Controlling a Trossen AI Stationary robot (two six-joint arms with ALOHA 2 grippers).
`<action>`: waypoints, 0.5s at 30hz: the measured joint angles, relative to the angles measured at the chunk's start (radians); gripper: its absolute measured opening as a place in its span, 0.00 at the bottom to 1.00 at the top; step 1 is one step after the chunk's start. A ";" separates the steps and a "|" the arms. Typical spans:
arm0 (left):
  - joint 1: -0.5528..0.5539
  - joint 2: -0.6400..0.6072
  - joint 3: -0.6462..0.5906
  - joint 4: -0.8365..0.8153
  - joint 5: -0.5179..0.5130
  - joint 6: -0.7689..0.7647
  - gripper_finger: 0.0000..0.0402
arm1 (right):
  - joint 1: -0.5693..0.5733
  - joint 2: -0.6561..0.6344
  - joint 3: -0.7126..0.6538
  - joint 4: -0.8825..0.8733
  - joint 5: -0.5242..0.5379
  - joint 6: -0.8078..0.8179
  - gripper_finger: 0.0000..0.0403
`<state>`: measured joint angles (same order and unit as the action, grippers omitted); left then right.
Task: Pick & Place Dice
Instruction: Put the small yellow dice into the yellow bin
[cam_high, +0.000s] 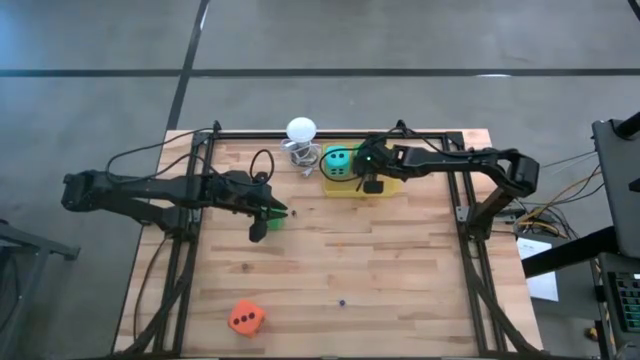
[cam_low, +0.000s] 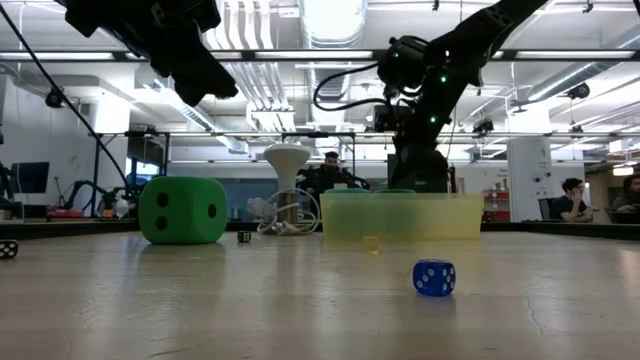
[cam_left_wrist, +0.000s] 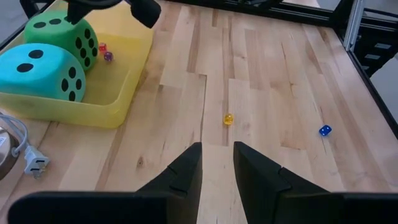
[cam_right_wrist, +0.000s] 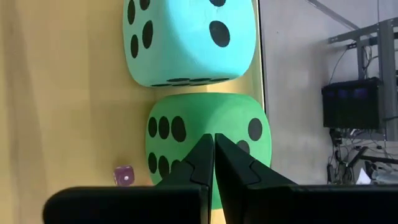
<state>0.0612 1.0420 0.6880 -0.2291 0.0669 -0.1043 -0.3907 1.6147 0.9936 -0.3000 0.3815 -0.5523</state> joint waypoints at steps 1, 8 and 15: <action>0.000 0.000 0.000 0.000 0.000 0.000 0.24 | 0.002 -0.005 0.000 -0.004 -0.002 0.007 0.03; 0.000 0.000 0.000 0.000 0.000 0.000 0.24 | 0.005 -0.052 0.000 -0.061 -0.074 0.145 0.16; 0.000 0.000 0.000 0.000 0.000 0.000 0.24 | 0.008 -0.133 -0.001 -0.129 -0.149 0.277 0.35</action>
<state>0.0616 1.0420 0.6880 -0.2295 0.0669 -0.1043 -0.3826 1.4817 0.9928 -0.4291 0.2330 -0.2751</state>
